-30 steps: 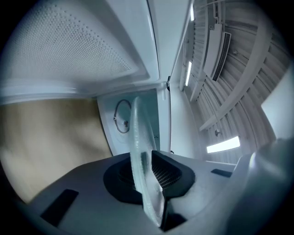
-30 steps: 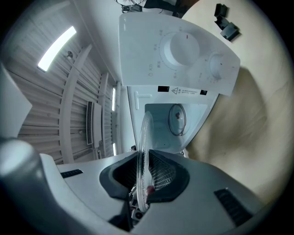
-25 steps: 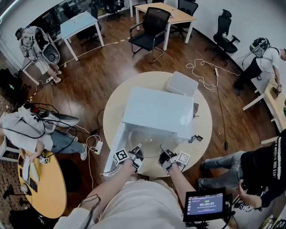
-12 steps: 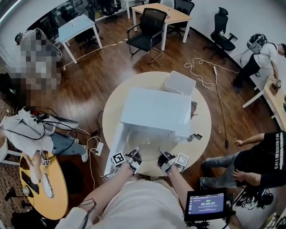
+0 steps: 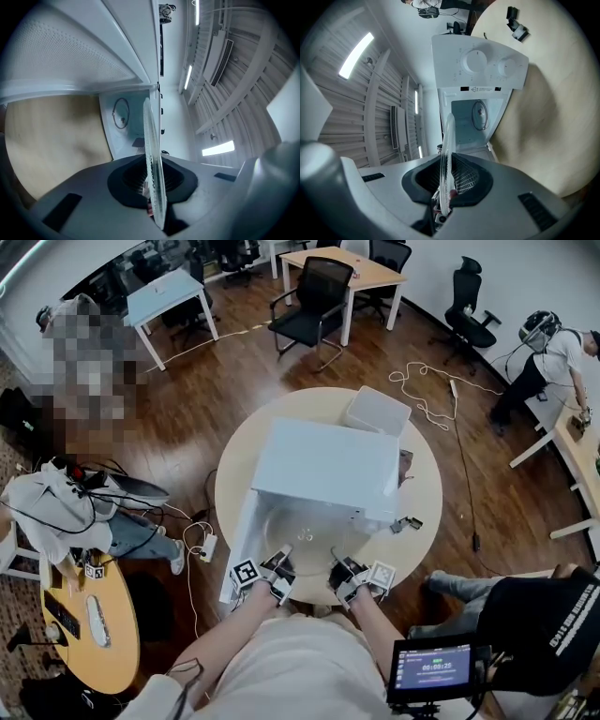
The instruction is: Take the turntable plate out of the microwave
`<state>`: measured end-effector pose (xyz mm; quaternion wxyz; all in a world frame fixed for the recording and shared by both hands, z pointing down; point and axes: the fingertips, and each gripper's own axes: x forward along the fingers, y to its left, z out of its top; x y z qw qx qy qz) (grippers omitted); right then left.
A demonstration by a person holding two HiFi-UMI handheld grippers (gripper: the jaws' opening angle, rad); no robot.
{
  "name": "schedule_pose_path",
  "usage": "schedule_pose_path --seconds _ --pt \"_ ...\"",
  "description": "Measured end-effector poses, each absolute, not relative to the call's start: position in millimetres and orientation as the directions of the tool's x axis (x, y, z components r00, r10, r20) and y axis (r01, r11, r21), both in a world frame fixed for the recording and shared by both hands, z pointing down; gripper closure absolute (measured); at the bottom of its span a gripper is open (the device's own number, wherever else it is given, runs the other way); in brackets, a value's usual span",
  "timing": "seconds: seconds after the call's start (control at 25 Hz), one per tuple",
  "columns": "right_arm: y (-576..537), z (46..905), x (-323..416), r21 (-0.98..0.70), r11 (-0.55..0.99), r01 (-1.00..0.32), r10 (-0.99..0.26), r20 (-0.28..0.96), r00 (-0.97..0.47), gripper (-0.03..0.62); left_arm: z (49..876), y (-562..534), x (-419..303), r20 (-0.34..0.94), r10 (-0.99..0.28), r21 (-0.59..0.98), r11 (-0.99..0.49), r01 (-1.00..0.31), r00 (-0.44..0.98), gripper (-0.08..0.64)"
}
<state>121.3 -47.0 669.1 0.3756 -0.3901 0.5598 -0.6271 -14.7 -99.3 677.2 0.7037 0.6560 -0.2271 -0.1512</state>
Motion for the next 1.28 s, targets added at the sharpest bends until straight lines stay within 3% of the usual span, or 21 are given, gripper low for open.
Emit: schedule_pose_path --seconds 1.28 --pt "-7.1 622.9 129.9 -1.0 -0.022 0.015 -0.867 0.012 -0.499 0.56 624.4 -44.9 -6.7 0.047 -0.533 0.998 -0.015 -0.065 0.845 0.518"
